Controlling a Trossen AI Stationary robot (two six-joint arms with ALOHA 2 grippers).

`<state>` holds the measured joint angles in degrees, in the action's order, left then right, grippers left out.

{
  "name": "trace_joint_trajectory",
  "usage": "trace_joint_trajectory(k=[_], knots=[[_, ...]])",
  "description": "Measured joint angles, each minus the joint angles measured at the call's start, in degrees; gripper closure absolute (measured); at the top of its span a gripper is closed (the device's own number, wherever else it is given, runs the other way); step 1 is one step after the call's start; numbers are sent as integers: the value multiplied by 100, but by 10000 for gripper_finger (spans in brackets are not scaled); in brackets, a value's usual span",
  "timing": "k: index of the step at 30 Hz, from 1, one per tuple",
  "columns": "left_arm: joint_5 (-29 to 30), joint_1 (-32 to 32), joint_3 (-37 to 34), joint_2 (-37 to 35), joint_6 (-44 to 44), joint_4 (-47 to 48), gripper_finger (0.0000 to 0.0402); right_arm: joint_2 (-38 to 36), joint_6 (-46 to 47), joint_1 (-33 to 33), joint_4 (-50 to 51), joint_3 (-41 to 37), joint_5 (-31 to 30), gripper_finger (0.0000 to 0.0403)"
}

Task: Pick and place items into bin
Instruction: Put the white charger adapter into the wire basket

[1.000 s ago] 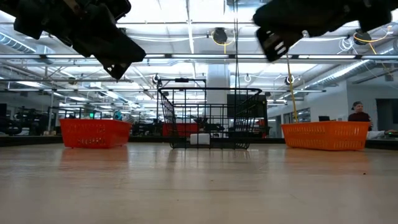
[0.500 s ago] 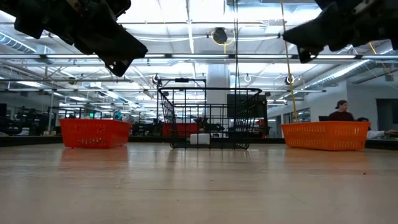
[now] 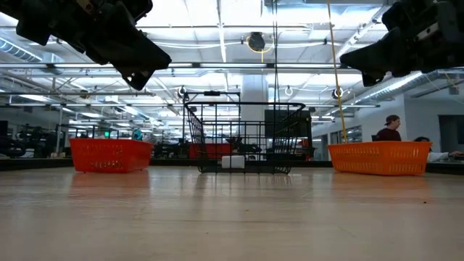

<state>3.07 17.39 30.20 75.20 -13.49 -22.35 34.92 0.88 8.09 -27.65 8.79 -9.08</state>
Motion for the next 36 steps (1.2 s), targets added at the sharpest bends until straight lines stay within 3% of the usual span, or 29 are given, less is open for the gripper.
trace_joint_trajectory(k=[10,15,23,36], knots=[[0,7,0,0,55,85,371,-802,126,-32,1107,-45,-26,403],[0,7,0,0,18,198,371,-1217,-92,-32,1346,-45,-575,403],[-2,7,0,0,-20,278,371,-1739,26,-25,2110,-45,-579,403],[-20,7,0,0,102,628,371,-1830,601,-14,2161,-45,-579,403]])
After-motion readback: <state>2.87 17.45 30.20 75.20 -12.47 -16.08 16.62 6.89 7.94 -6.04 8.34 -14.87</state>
